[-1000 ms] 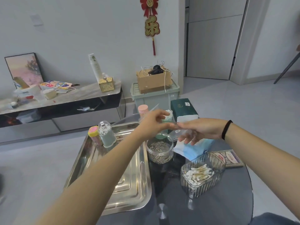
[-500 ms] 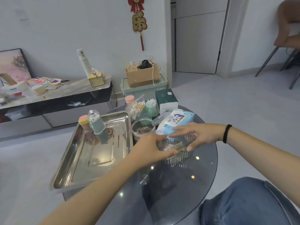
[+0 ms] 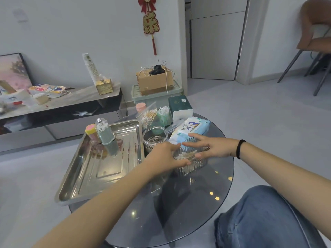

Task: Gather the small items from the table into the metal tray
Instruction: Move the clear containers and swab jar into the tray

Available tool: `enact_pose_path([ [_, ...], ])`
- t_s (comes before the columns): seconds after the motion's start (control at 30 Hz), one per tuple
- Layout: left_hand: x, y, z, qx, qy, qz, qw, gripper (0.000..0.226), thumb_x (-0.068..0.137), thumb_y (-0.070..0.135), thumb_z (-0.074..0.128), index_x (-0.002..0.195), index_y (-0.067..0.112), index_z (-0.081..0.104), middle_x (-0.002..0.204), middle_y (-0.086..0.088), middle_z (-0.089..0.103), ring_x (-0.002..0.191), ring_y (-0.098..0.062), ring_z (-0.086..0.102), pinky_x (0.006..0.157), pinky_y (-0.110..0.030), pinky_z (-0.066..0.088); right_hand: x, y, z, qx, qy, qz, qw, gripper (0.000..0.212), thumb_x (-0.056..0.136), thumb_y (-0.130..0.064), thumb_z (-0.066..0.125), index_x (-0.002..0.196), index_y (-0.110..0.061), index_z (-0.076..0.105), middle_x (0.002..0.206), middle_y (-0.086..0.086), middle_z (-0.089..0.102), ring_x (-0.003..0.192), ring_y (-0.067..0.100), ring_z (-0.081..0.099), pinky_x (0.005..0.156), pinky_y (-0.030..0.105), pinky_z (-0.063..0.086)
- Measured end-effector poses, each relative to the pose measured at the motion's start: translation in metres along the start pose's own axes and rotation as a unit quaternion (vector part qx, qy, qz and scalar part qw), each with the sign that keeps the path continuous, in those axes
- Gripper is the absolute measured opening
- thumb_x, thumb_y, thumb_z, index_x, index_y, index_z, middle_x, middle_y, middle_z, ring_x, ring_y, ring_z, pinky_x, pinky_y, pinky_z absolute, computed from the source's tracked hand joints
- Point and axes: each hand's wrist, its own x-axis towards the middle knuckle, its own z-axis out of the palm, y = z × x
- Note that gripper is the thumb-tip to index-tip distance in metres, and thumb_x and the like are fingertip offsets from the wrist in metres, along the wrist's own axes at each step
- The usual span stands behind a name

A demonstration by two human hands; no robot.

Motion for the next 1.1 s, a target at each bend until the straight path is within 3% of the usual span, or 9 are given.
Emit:
enact_pose_path([
  [0.1, 0.002, -0.005, -0.007, -0.006, -0.061, -0.016, 0.998, 0.072, 0.073, 0.053, 0.072, 0.128, 0.009, 0.056, 0.109, -0.009, 0.069, 0.099, -0.024, 0.062, 0.072, -0.022, 0.039, 0.000, -0.002, 0.007, 0.019, 0.016, 0.014, 1.000, 0.053, 0.092, -0.045, 0.047, 0.139, -0.052, 0.024, 0.158, -0.011, -0.007, 0.144, 0.017, 0.017, 0.107, 0.021, 0.018],
  [0.23, 0.006, -0.007, -0.025, 0.006, -0.124, -0.022, 0.992, 0.076, 0.078, 0.044, 0.071, 0.143, 0.018, 0.042, 0.137, -0.005, 0.056, 0.123, -0.021, 0.054, 0.102, -0.031, 0.042, 0.004, -0.010, 0.017, -0.021, 0.021, 0.033, 0.999, 0.060, 0.092, -0.048, 0.045, 0.143, -0.049, 0.014, 0.159, -0.001, -0.009, 0.146, 0.024, 0.010, 0.117, 0.035, 0.012],
  [0.33, 0.005, -0.010, -0.027, 0.021, -0.132, -0.020, 0.991, 0.078, 0.078, 0.033, 0.073, 0.145, 0.019, 0.034, 0.145, -0.004, 0.046, 0.129, -0.022, 0.047, 0.103, -0.029, 0.036, 0.007, -0.018, 0.027, -0.080, 0.052, 0.041, 0.995, 0.069, 0.092, -0.039, 0.052, 0.144, -0.048, 0.009, 0.158, 0.006, -0.002, 0.145, 0.029, 0.010, 0.118, 0.039, 0.016],
  [0.47, -0.003, -0.020, -0.030, -0.007, -0.100, -0.024, 0.995, 0.076, 0.076, 0.024, 0.074, 0.143, 0.026, 0.039, 0.145, -0.001, 0.045, 0.131, -0.020, 0.044, 0.107, -0.031, 0.035, 0.009, -0.037, 0.025, -0.065, 0.096, 0.026, 0.993, 0.070, 0.087, -0.032, 0.062, 0.144, -0.042, 0.023, 0.149, 0.009, 0.025, 0.139, 0.026, 0.024, 0.111, 0.031, 0.024],
  [0.63, -0.013, -0.037, -0.078, -0.076, -0.027, -0.032, 0.996, 0.065, 0.076, 0.024, 0.076, 0.135, 0.030, 0.050, 0.137, -0.001, 0.053, 0.126, -0.019, 0.049, 0.100, -0.028, 0.037, 0.018, -0.072, -0.010, -0.002, 0.172, -0.046, 0.984, 0.059, 0.080, -0.030, 0.071, 0.134, -0.035, 0.047, 0.136, -0.003, 0.048, 0.124, 0.014, 0.045, 0.094, 0.019, 0.033],
  [0.77, -0.020, -0.066, -0.109, -0.060, 0.032, -0.057, 0.996, 0.064, 0.077, 0.025, 0.075, 0.136, 0.027, 0.049, 0.138, 0.001, 0.054, 0.124, -0.018, 0.051, 0.099, -0.028, 0.037, 0.055, -0.105, -0.021, -0.003, 0.209, -0.077, 0.975, 0.055, 0.077, -0.031, 0.073, 0.129, -0.031, 0.054, 0.134, -0.002, 0.053, 0.122, 0.015, 0.047, 0.095, 0.023, 0.038],
  [0.9, -0.036, -0.110, -0.114, -0.059, 0.055, -0.104, 0.991, 0.062, 0.079, 0.016, 0.073, 0.136, 0.022, 0.050, 0.135, -0.003, 0.055, 0.123, -0.020, 0.053, 0.105, -0.034, 0.041, 0.106, -0.131, 0.001, 0.021, 0.203, -0.087, 0.975, 0.055, 0.078, -0.029, 0.073, 0.129, -0.033, 0.054, 0.134, 0.001, 0.050, 0.126, 0.018, 0.044, 0.107, 0.033, 0.035],
  [1.0, -0.047, -0.142, -0.111, -0.055, 0.072, -0.144, 0.985, 0.063, 0.080, 0.018, 0.072, 0.138, 0.022, 0.048, 0.139, -0.002, 0.052, 0.127, -0.020, 0.050, 0.107, -0.032, 0.039, 0.138, -0.147, 0.021, 0.040, 0.211, -0.089, 0.973, 0.052, 0.081, -0.025, 0.070, 0.130, -0.031, 0.054, 0.135, 0.003, 0.046, 0.127, 0.020, 0.042, 0.104, 0.026, 0.030],
  [1.1, -0.054, -0.166, -0.112, -0.039, 0.095, -0.163, 0.981, 0.062, 0.080, 0.020, 0.072, 0.137, 0.022, 0.049, 0.140, 0.000, 0.049, 0.128, -0.018, 0.047, 0.105, -0.027, 0.037, 0.165, -0.157, 0.033, 0.062, 0.198, -0.099, 0.973, 0.050, 0.082, -0.021, 0.068, 0.129, -0.031, 0.055, 0.129, 0.002, 0.048, 0.125, 0.020, 0.044, 0.108, 0.035, 0.034],
])
